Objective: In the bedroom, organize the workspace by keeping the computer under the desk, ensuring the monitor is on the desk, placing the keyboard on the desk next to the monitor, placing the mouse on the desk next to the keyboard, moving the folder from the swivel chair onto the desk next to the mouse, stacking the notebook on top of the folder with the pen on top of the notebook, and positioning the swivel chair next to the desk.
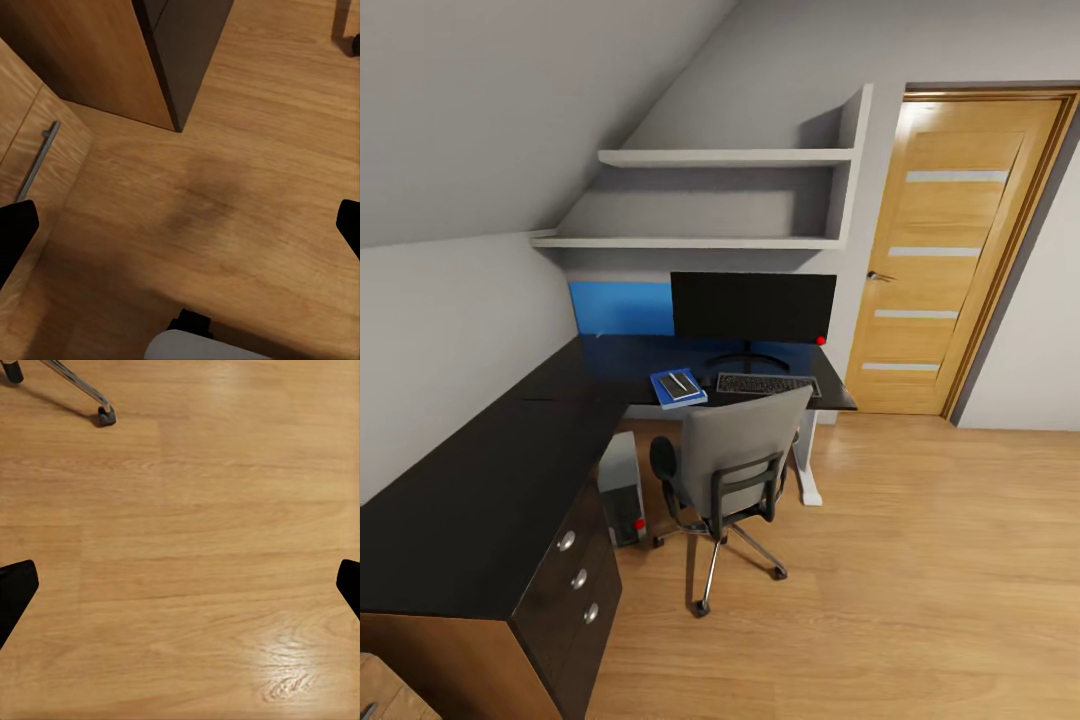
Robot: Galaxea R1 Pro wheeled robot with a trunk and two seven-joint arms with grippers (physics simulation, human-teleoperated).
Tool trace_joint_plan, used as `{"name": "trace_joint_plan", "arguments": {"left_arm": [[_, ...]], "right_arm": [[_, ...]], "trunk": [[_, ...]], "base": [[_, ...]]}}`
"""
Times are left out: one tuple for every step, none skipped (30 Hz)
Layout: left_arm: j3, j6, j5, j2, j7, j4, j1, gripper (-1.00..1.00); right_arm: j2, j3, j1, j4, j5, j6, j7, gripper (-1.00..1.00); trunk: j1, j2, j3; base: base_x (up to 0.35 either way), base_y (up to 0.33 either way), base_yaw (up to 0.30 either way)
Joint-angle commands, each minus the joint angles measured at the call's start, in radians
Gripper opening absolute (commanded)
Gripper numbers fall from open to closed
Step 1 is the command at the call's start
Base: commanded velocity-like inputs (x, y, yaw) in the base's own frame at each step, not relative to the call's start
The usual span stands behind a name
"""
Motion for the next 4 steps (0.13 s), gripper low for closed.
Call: {"name": "trace_joint_plan", "arguments": {"left_arm": [[-0.009, -0.001, 0.000, 0.000, 0.010, 0.000, 0.000, 1.00], [-0.009, -0.001, 0.000, -0.001, 0.010, 0.000, 0.000, 1.00], [-0.009, -0.001, 0.000, -0.001, 0.010, 0.000, 0.000, 1.00], [-0.010, -0.001, -0.001, -0.001, 0.010, 0.000, 0.000, 1.00]], "right_arm": [[0.000, 0.009, 0.000, 0.001, 0.000, 0.000, -0.008, 1.00], [0.000, 0.010, 0.000, 0.002, -0.001, 0.001, -0.008, 1.00], [0.001, 0.010, 0.000, 0.002, -0.001, 0.001, -0.008, 1.00], [0.001, 0.011, 0.000, 0.002, -0.001, 0.001, -0.008, 1.00]], "trunk": [[0.000, -0.001, -0.001], [0.000, -0.001, -0.001], [0.000, -0.001, -0.001], [0.000, -0.001, -0.001]], "base": [[0.000, 0.000, 0.000], [0.000, 0.000, 0.000], [0.000, 0.000, 0.000], [0.000, 0.000, 0.000]]}}
